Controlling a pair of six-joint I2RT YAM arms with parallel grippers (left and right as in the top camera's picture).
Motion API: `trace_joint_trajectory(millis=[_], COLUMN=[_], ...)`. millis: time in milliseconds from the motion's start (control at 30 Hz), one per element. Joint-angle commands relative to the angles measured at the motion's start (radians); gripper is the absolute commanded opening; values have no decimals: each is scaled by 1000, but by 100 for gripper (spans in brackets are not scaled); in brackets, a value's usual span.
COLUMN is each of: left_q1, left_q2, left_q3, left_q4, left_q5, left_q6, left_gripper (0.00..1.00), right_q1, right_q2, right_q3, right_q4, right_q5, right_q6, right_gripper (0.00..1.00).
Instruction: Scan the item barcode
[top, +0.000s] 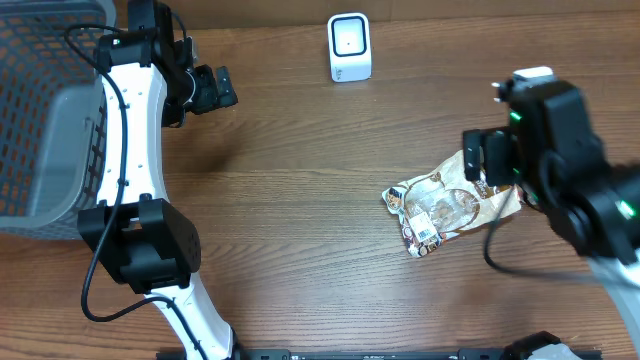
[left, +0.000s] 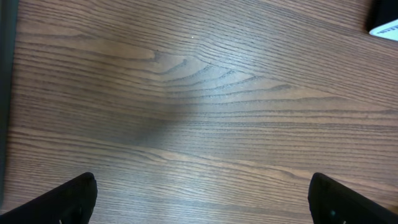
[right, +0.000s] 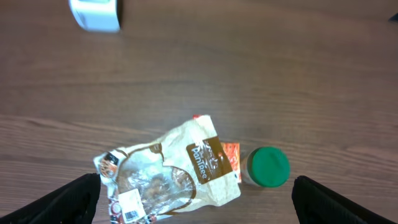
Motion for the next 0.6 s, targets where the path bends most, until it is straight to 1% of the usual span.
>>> trace_joint_trajectory(millis=[0, 567], left_q1=[-1, -1], left_q2=[3, 3], left_q3=[15, 15], left_q4=[0, 1], left_q5=[-7, -6], left_q6=[-9, -9], left_gripper=[100, 100], right_q1=[-6, -6], right_q2=[-105, -500], right_q3=[22, 22], right_q4=[6, -10], right_q5=[-2, -2], right_q6=[7, 7], right_gripper=[100, 100])
